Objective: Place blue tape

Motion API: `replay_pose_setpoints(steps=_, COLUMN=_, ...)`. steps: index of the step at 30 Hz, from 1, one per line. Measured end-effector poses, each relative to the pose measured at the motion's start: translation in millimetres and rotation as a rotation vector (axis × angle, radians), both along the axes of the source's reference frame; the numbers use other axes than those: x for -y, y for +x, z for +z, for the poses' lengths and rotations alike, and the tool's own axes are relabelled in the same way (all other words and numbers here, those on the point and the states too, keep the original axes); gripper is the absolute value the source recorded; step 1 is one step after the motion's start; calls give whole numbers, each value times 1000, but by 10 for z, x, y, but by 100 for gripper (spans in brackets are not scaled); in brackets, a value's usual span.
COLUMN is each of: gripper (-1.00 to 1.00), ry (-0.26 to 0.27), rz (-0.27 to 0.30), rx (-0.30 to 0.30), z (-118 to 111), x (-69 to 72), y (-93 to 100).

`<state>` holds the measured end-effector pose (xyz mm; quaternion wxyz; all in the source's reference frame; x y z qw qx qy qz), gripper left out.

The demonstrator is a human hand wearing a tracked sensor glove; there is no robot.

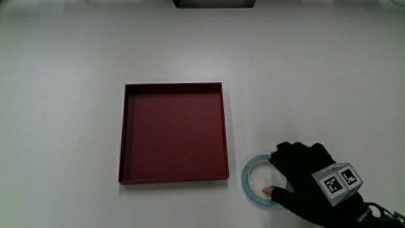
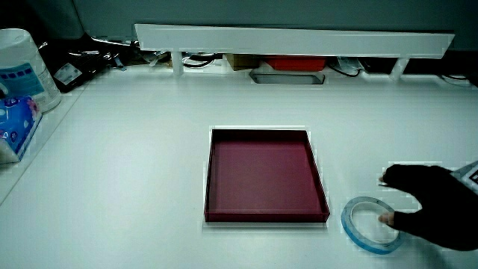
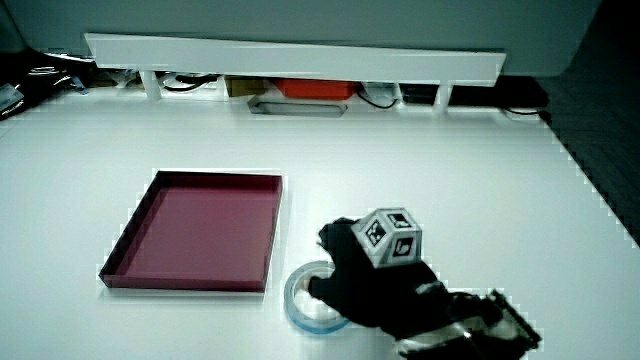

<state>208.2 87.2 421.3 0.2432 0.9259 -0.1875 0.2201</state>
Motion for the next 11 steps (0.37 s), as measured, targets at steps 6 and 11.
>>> replay_pose_setpoints(steps=6, gripper=-93, ry=31, rz=105, rx=-61, z=-40, x=441, y=255)
replay_pose_setpoints(steps=11, gripper=-100, ry=41, rz=195, rx=-117, z=-58, x=828, y=474)
